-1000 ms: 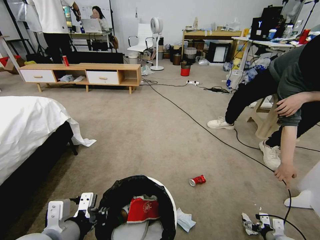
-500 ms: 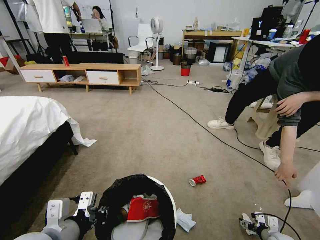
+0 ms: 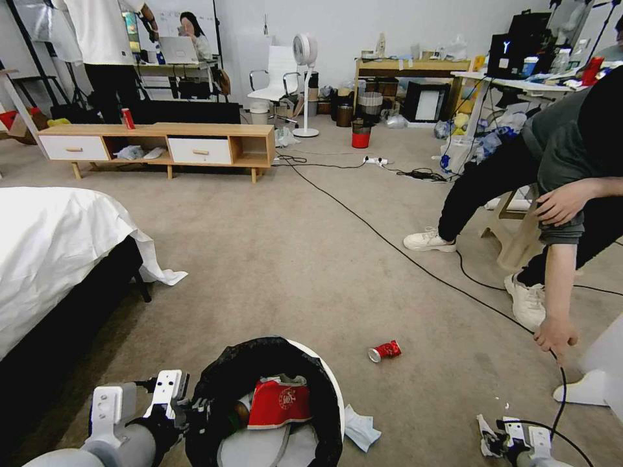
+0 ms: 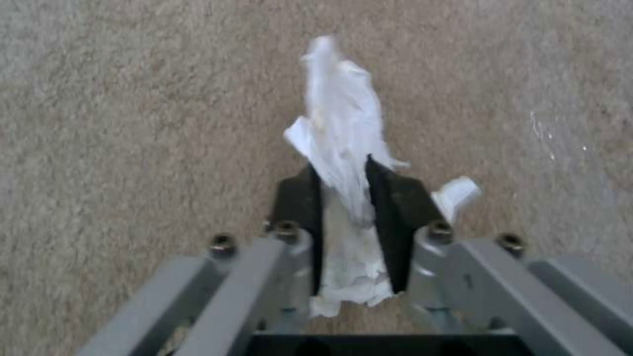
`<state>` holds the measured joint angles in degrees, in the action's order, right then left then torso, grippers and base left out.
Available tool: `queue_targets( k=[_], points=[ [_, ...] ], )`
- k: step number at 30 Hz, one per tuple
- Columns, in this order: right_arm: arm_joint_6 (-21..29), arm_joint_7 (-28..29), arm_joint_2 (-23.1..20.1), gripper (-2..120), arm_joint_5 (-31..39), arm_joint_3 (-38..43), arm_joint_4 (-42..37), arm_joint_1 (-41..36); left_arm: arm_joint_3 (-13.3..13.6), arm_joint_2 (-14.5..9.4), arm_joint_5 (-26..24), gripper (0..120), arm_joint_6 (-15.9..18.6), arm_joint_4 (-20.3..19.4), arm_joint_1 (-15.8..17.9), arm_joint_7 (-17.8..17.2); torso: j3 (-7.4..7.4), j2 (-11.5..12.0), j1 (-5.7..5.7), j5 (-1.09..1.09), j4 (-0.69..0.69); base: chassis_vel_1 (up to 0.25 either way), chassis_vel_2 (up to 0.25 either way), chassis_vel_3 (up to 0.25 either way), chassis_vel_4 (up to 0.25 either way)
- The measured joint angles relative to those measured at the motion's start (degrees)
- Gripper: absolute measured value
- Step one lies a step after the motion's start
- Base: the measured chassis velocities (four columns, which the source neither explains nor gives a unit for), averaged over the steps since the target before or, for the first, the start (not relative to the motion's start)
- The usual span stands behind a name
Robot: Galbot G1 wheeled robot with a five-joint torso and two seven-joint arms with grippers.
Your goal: Pick up the trash bin and place the garbage on the floor into it.
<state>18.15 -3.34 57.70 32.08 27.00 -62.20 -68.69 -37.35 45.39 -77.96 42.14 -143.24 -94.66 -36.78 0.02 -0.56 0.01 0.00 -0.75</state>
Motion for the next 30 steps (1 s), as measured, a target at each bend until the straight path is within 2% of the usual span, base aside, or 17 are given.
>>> queue_targets(
  k=[3, 14, 18, 20, 22, 26, 29, 30],
  points=[
    [0.0, -0.1, -0.2, 0, 0.1, 0.6, -0.9, -0.8, 0.0, 0.0, 0.0, 1, 0.0, 0.0, -0.1, 0.0, 0.0, 0.0, 0.0, 0.0, -0.01, 0.0, 0.0, 0.0, 0.0],
    [-0.9, -0.3, -0.7, 0, 0.1, 2.0, -3.4, -3.0, -0.1, 0.1, 0.2, 1, 0.0, 0.0, -0.5, 0.0, 0.0, 0.0, 0.0, 0.01, 0.01, 0.0, 0.0, 0.0, 0.0],
    [-4.5, -1.7, -1.5, 0, -0.1, 4.7, -5.8, -5.4, -0.2, 0.1, 0.2, 1, 0.0, 0.0, -0.6, -0.1, 0.0, 0.0, 0.0, 0.01, -0.04, 0.0, 0.0, 0.0, 0.0],
    [-6.2, -2.2, -1.5, 0, 0.8, 6.2, -8.0, -6.2, -0.2, 0.1, 0.3, 1, 0.0, 0.0, -0.7, -0.2, 0.0, 0.0, 0.0, 0.0, -0.04, 0.0, 0.0, 0.0, 0.0],
    [-7.7, -2.8, -1.6, 0, 4.4, 9.6, -14.4, -7.7, 0.1, 0.1, 0.5, 1, 0.0, 0.0, -0.8, -0.4, 0.0, 0.0, 0.0, -0.01, 0.04, 0.0, 0.0, 0.0, 0.0],
    [-8.5, -3.3, -2.2, 0, 6.5, 12.1, -20.3, -9.5, 0.3, -0.2, 0.6, 1, 0.0, 0.0, -0.8, -0.4, 0.0, 0.0, 0.0, -0.01, 0.02, 0.0, 0.0, 0.0, 0.0],
    [-12.7, -6.4, -4.0, 0, 7.3, 13.9, -28.8, -12.5, 0.5, -1.5, 0.3, 1, 0.0, 0.6, -0.8, -0.5, 0.0, 0.0, 0.0, -0.02, -0.03, 0.0, 0.0, 0.0, 0.0],
    [-12.7, -6.4, -4.0, 0, 7.3, 13.9, -28.8, -12.5, 0.5, -1.5, 0.3, 1, 0.0, 0.6, -0.8, -0.5, 0.0, 0.0, 0.0, -0.02, -0.03, 0.0, 0.0, 0.0, 0.0]
  ],
)
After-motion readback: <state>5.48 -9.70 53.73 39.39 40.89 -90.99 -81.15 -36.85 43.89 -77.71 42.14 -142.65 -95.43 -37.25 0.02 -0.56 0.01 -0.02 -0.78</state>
